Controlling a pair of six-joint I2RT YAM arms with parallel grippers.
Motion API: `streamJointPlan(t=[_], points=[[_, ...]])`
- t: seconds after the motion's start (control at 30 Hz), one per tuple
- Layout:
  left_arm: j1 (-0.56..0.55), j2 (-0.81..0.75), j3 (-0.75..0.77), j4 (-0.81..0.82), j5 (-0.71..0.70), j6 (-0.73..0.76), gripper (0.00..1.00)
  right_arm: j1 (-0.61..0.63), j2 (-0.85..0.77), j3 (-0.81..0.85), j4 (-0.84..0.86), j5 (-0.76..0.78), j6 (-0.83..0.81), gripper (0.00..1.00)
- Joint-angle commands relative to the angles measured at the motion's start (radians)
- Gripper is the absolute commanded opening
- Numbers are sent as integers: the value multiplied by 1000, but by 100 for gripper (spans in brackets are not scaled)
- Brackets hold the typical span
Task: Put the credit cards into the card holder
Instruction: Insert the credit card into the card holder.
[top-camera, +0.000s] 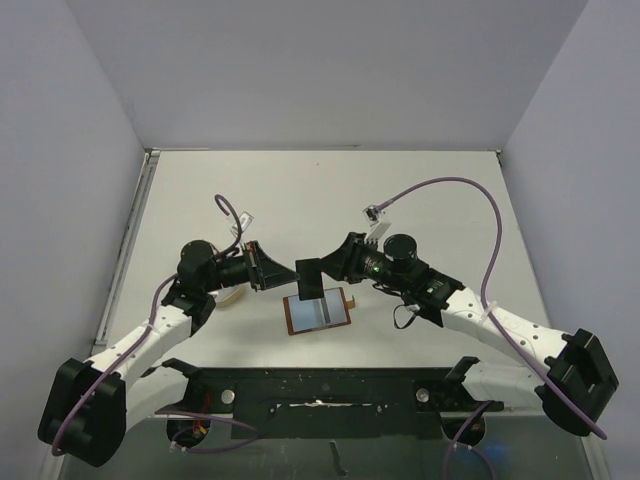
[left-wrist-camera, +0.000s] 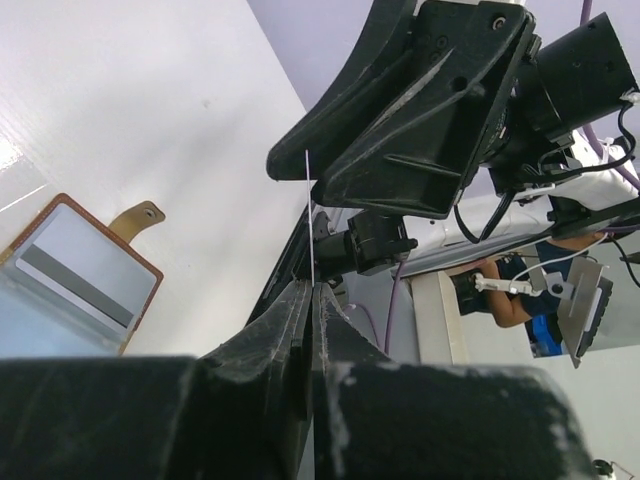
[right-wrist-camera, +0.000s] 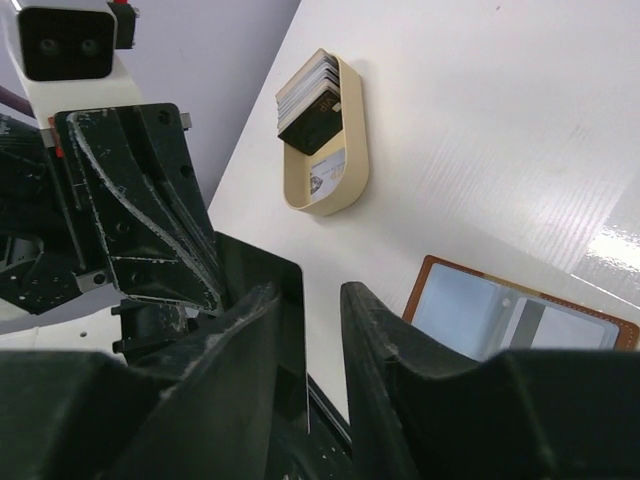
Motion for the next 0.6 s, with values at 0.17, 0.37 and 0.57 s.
streamJointPlan(t=[0.17, 0.37, 0.57], points=[[4, 16, -10, 67, 17, -26, 8, -3, -5, 27, 132, -61, 6, 0], [4, 5, -6, 10, -21, 8, 38, -6, -14, 8, 137, -52, 2, 0], [3, -24, 54, -297, -163, 200, 41, -10, -21, -2, 18, 54, -27, 0]])
